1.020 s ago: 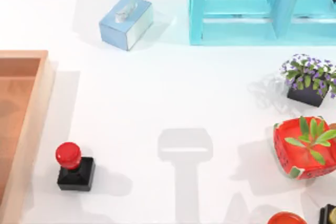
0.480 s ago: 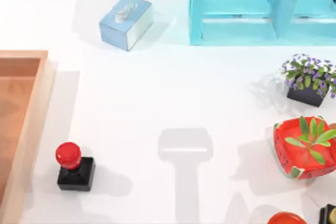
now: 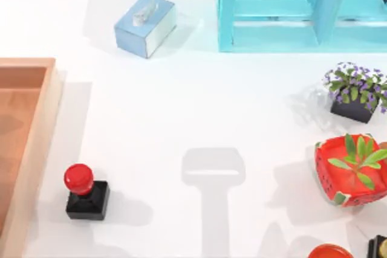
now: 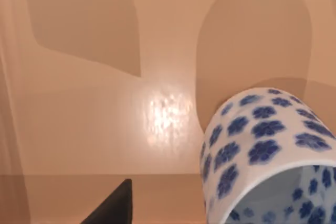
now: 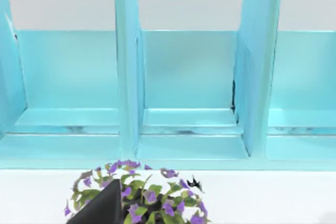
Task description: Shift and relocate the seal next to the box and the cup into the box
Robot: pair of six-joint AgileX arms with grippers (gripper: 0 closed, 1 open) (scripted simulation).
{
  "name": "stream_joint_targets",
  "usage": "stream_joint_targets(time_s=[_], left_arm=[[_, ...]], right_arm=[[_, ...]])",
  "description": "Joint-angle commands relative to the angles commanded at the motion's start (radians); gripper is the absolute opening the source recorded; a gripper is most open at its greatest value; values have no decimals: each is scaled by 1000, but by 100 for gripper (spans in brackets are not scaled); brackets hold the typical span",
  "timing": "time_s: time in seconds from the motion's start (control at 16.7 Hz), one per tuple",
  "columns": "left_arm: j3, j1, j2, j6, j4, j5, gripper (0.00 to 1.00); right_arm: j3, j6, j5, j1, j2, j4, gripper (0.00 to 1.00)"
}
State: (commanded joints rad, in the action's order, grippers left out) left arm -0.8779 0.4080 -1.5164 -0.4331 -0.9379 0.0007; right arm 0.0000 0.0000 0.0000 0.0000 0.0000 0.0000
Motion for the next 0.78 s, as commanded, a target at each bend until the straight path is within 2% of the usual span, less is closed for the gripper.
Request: stream_joint_targets(time_s=[0.42,0.78], left_arm=[[-27,-3,12,-9,-32,4,100],[-215,1,71,5,-271,8,100]], right_arm=[[0,0,0,0,0,0,100],[0,0,0,0,0,0,100]])
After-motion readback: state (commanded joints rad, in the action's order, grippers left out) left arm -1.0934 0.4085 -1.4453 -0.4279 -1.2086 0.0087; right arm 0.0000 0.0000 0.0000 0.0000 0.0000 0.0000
